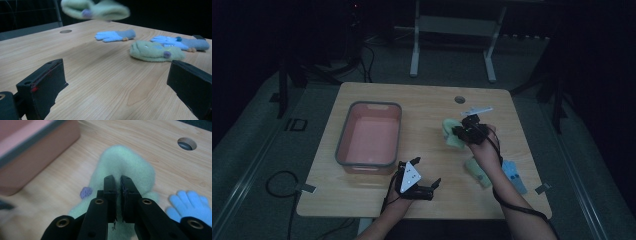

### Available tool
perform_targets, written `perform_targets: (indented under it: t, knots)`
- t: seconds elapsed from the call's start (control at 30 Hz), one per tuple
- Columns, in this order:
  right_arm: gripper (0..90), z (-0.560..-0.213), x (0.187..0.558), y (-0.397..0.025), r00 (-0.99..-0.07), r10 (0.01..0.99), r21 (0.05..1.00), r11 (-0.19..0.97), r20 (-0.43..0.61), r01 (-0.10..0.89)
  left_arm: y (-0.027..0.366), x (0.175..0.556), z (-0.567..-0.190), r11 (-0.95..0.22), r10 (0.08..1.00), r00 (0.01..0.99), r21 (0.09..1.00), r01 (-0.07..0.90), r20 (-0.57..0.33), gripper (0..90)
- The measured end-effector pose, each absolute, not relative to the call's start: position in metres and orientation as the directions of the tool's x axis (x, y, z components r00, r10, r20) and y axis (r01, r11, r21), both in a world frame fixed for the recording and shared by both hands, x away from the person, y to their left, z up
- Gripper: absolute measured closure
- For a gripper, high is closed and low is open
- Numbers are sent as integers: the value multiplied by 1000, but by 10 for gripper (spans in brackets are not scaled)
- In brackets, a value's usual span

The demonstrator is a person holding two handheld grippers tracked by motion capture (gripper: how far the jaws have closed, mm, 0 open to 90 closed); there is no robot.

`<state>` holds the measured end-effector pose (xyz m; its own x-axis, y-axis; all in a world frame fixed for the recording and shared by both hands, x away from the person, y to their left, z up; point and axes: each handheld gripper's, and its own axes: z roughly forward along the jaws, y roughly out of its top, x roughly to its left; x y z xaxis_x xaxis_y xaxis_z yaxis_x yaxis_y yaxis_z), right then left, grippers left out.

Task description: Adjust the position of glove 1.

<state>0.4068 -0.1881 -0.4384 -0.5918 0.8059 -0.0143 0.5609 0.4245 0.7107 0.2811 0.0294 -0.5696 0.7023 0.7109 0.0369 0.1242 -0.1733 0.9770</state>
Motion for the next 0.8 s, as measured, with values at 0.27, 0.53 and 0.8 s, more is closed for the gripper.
perform_targets:
  t: [0.27,0.53,0.8]
  knots:
    - [843,-427,359,-197,-609,793,743,415,-13,525,30,282,-570,-164,716,698,978,129,28,21]
    - [842,-460,333,-196,-596,803,720,427,-25,546,30,281,-570,-168,715,698,978,124,34,21]
    - [841,-505,326,-196,-590,807,665,434,12,607,30,282,-570,-160,714,699,979,130,24,21]
